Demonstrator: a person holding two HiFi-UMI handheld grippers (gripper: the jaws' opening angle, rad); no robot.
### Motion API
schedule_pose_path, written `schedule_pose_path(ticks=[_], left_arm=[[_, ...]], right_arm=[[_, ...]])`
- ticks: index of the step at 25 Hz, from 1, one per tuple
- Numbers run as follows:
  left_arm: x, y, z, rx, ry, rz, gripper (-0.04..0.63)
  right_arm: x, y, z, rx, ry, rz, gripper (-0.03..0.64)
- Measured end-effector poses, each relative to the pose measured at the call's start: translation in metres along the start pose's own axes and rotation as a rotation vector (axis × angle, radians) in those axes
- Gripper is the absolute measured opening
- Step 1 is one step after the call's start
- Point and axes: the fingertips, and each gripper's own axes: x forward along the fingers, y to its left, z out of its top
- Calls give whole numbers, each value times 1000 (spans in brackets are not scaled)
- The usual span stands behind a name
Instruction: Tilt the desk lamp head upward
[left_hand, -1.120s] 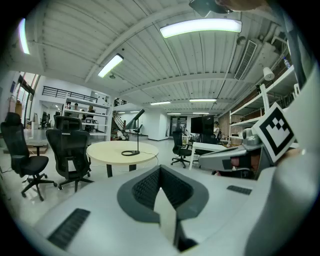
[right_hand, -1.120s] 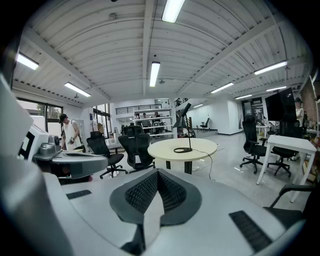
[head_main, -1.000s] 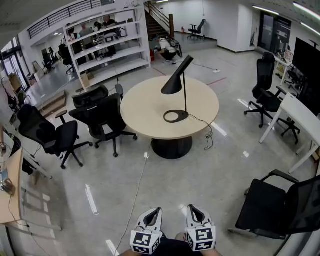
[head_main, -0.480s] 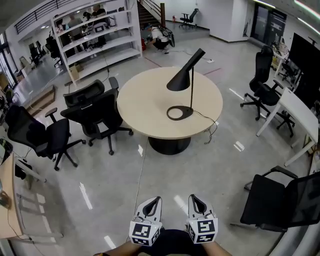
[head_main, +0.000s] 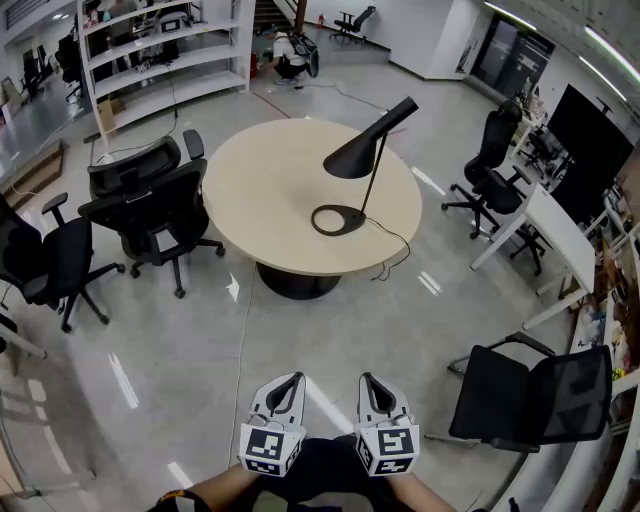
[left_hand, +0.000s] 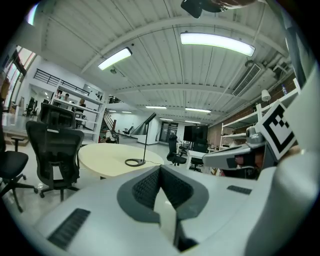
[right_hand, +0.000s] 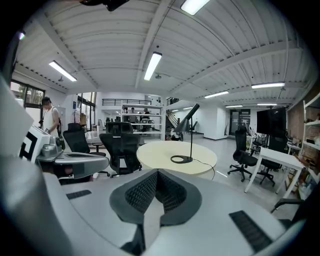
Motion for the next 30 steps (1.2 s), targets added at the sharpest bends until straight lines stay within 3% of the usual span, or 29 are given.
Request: schedule_pose_path(ticks=[8, 15, 22, 30], left_arm=[[51, 15, 16, 7, -6, -40, 48], [118, 47, 34, 43, 4, 98, 48], [214, 37, 66, 63, 8, 199, 48], [316, 0, 76, 83, 40, 211, 48]], right_arm=[[40, -26, 20, 9, -17, -33, 10], [124, -58, 42, 18, -50, 113, 10], [189, -137, 77, 13, -94, 223, 10], [226, -252, 79, 57, -106, 219, 10]])
